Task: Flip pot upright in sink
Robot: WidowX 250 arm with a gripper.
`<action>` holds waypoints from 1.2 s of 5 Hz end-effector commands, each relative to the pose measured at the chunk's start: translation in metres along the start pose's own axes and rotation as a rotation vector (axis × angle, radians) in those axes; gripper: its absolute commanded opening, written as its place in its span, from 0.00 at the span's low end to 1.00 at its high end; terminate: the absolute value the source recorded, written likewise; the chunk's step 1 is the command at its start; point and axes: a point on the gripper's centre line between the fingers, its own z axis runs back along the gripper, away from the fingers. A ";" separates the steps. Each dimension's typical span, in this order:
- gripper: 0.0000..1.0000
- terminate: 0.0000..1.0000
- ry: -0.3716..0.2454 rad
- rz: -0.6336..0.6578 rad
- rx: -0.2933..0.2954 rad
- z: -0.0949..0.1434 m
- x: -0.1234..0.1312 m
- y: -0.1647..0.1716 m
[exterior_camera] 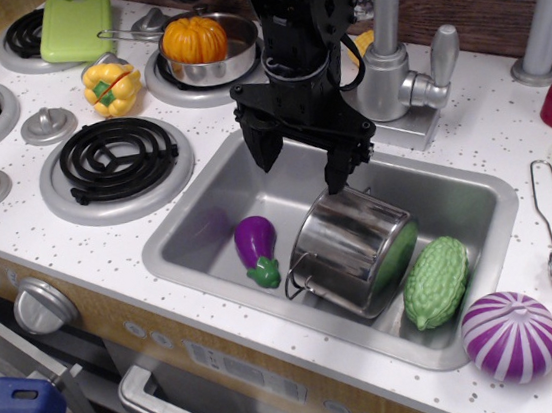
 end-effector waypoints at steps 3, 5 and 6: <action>1.00 0.00 0.112 0.196 -0.374 0.000 0.013 0.012; 1.00 0.00 0.073 0.225 -0.460 -0.011 0.014 0.015; 1.00 0.00 0.062 0.239 -0.491 -0.017 0.015 0.010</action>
